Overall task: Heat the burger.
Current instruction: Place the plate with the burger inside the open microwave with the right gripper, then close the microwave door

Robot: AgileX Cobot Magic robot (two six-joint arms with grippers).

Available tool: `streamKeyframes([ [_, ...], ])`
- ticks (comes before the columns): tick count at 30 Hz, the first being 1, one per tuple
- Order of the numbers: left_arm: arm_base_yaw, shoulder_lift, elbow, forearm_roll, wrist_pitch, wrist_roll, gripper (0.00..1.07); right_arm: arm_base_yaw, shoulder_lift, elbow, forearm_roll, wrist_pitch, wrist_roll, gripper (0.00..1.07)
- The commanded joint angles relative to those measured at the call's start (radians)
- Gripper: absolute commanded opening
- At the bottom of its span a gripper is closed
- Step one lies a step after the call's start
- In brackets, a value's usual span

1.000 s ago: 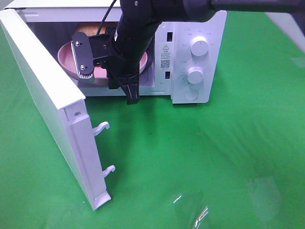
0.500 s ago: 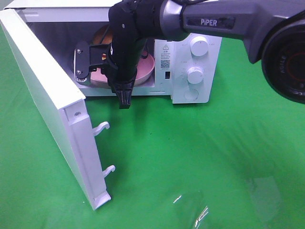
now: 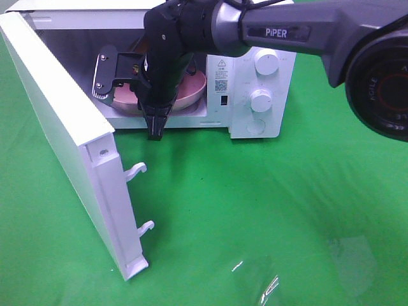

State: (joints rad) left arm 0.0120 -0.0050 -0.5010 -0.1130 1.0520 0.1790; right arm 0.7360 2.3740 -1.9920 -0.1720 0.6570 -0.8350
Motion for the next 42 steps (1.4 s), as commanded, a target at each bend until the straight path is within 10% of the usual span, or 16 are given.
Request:
streamKeyframes([
  [1, 0.001, -0.021, 0.003, -0.002, -0.012, -0.005, 0.0, -0.003, -0.012, -0.01, -0.007, 0.0, 0.024, 0.29],
  [11, 0.001, -0.021, 0.003, -0.002, -0.012, -0.005, 0.0, -0.003, -0.012, -0.01, -0.001, 0.038, 0.149, 0.57],
  [42, 0.001, -0.021, 0.003, -0.002, -0.012, -0.005, 0.0, -0.002, -0.081, -0.011, 0.099, 0.253, 0.593, 0.74],
])
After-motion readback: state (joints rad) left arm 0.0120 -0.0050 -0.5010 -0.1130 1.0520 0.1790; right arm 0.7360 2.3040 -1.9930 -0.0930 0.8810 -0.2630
